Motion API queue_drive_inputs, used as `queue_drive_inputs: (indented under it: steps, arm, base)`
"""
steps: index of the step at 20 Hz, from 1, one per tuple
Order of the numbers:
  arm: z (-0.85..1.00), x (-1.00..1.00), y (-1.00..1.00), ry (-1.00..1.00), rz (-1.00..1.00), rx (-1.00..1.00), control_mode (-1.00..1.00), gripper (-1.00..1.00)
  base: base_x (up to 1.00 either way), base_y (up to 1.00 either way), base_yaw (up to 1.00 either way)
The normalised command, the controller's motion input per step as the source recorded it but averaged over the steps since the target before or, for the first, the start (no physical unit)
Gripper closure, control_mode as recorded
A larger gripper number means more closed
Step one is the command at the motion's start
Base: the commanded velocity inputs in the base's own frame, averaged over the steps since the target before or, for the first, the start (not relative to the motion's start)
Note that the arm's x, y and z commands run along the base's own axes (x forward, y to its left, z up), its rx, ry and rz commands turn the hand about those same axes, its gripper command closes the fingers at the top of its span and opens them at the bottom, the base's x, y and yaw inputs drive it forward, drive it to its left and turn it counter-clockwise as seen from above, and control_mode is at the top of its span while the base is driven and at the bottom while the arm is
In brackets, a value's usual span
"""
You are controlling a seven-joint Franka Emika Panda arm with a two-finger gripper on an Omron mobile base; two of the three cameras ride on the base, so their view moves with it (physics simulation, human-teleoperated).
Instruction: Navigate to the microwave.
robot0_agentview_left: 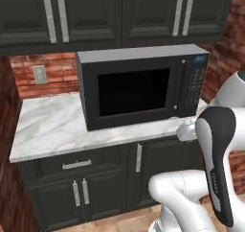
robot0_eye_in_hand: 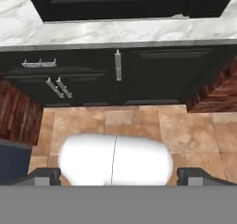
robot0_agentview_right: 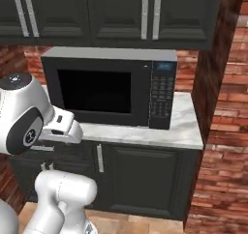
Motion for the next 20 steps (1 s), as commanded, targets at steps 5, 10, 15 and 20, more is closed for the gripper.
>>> queue_drive_inputs:
  steps: [5, 10, 15, 20]
  arm:
    - [0.0, 0.0, 0.0, 0.0, 0.0, 0.0, 1.0, -1.0]
    - [0.0, 0.0, 0.0, 0.0, 0.0, 0.0, 1.0, -1.0]
    - [0.0, 0.0, 0.0, 0.0, 0.0, 0.0, 1.0, -1.0]
    - [0.0, 0.0, 0.0, 0.0, 0.0, 0.0, 1.0, -1.0]
  base:
    - [0.91, -0.02, 0.11]
    - [0.48, -0.05, 0.09]
    - [0.27, -0.17, -0.02]
    - [0.41, -0.22, -0.05]
